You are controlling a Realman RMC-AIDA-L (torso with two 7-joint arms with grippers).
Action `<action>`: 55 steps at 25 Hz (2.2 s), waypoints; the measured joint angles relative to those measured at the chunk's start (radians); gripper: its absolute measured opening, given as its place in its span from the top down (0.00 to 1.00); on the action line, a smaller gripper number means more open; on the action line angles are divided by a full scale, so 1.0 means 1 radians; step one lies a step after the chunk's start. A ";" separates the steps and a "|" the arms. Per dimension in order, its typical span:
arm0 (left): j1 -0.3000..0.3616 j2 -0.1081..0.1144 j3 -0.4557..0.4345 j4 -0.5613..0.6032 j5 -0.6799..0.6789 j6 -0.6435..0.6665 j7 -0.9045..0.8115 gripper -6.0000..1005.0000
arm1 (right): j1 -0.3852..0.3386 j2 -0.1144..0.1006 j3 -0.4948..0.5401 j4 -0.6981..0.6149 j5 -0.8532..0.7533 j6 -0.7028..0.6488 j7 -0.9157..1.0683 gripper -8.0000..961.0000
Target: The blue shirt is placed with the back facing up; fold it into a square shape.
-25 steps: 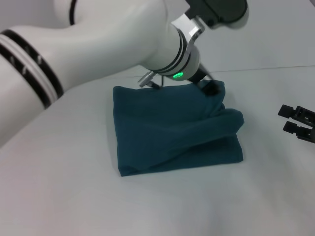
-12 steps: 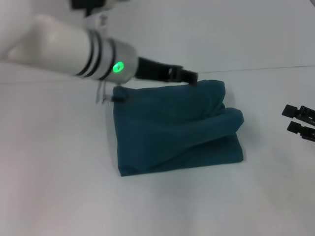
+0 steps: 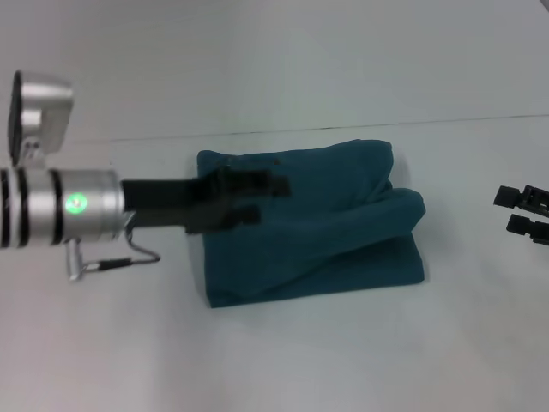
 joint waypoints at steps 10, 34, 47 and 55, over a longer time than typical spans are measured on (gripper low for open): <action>0.107 0.021 -0.167 -0.099 0.007 0.187 0.177 0.25 | 0.182 -0.060 -0.001 -0.185 -0.272 0.000 0.281 0.01; 0.184 0.025 -0.286 -0.072 0.104 0.238 0.269 0.25 | 0.520 0.010 -0.209 -0.284 -0.624 -0.112 0.540 0.02; 0.180 0.019 -0.288 -0.080 0.052 0.226 0.272 0.25 | 0.532 0.029 -0.275 -0.181 -0.630 0.164 0.543 0.01; 0.181 0.018 -0.288 -0.084 0.050 0.223 0.272 0.25 | 0.545 0.043 -0.280 -0.163 -0.587 0.166 0.543 0.01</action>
